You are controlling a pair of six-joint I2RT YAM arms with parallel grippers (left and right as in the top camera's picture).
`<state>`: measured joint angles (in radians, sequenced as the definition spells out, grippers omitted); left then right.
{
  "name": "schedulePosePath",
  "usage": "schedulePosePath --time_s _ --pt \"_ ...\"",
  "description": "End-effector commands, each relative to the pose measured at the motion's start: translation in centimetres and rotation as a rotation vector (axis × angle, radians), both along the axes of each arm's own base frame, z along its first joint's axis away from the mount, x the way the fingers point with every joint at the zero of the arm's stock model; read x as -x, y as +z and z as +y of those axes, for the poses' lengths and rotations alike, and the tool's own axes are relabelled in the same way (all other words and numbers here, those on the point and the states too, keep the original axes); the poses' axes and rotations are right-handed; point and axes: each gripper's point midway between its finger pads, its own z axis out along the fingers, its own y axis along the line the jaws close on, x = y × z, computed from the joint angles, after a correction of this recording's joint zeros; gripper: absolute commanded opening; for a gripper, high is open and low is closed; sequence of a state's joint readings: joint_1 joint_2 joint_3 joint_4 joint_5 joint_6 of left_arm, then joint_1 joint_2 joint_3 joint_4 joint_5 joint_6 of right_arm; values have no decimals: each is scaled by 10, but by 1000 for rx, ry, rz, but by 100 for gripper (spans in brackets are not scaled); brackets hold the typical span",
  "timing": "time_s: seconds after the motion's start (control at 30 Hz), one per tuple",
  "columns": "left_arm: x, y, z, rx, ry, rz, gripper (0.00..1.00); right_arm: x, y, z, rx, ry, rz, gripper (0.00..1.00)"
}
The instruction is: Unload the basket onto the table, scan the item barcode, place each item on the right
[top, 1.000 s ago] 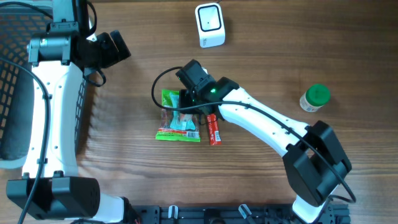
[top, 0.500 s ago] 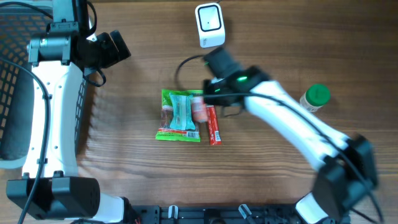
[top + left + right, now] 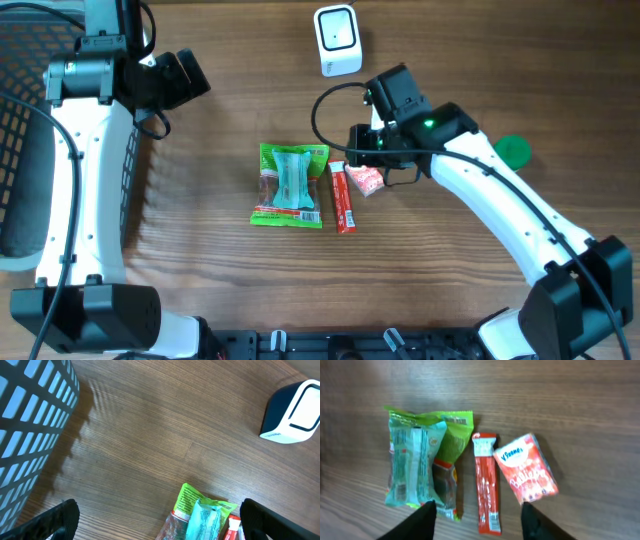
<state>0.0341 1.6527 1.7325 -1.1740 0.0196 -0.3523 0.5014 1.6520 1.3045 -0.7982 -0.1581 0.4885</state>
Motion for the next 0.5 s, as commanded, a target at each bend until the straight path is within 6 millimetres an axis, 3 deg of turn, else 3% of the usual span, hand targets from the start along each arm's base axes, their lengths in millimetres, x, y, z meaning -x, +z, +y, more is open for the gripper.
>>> schedulePosePath --time_s 0.0,0.3,0.47 --pt "0 -1 2 -13 -8 1 100 7 -22 1 14 26 22 57" --pt "0 -1 2 -13 -8 1 100 10 -57 -30 186 21 12 50" --pt "0 -1 2 -13 -9 1 100 8 -67 -31 215 72 5 50"
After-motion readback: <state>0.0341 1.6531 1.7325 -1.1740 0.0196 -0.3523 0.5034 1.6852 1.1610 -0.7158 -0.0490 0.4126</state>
